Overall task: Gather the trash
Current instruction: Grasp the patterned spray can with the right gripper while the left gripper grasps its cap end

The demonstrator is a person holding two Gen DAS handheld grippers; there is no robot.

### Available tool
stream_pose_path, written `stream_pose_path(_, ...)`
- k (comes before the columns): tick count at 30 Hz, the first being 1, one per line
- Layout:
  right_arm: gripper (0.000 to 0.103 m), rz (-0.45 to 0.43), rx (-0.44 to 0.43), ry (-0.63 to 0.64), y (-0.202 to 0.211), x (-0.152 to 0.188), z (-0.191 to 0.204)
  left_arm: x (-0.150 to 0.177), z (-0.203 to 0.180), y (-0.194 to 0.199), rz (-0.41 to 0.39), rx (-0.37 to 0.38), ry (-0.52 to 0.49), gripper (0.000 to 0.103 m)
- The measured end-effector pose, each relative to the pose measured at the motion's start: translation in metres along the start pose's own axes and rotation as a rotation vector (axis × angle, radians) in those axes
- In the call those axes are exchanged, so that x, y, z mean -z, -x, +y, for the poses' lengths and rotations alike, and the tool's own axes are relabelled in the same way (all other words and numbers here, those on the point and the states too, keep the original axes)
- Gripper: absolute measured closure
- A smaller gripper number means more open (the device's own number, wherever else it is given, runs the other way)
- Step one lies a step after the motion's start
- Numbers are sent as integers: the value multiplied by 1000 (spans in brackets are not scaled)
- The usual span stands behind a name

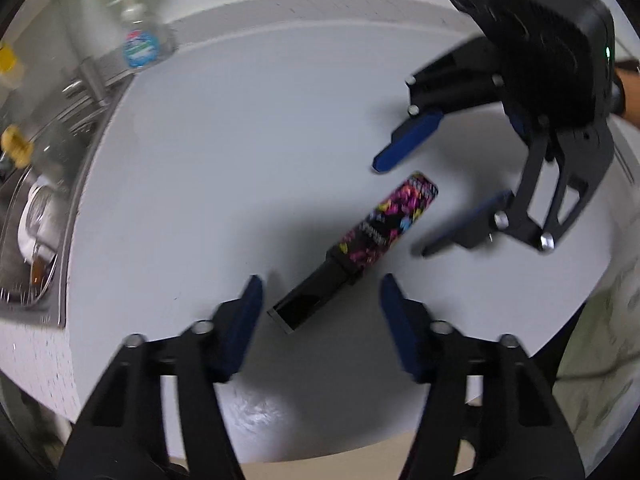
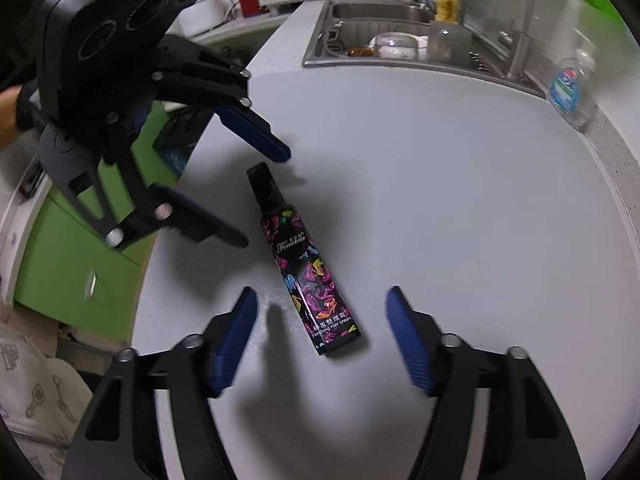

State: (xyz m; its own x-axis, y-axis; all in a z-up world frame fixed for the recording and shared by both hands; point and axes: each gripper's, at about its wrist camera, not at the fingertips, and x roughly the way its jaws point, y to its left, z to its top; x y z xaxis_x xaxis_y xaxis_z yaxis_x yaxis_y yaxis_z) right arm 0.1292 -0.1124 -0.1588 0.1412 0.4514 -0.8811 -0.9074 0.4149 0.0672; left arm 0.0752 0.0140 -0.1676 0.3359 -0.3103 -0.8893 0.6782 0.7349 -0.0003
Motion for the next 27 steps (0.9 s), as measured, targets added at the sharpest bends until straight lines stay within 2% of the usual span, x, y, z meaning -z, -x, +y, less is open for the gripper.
stream_pose_path(2, 42, 5, 0, 6, -3, -1, -1, 1, 4, 0, -11, 11, -23, 55)
stream_pose_path(5, 44, 14, -6, 15, -5, -2, -1, 1, -3, -10, -1, 36, -62, 56)
stream_pose_path(6, 47, 14, -4, 21, -6, -2, -1, 3, -7, -13, 6, 43, -76, 57)
stream_pose_path(8, 53, 17, 2, 24, -7, -4, -2, 3, -8, -15, -7, 61, -58, 70)
stream_pose_path(10, 63, 17, 14, 14, -6, -5, -5, 3, -8, -17, -8, 92, -31, 71)
stream_pose_path(19, 63, 27, 1, 41, -1, -5, -1, 9, -22, -13, -6, 92, -26, 74)
stream_pose_path(27, 63, 3, -20, 110, 4, -29, 26, 33, -20, 24, -25, 30, -2, 75)
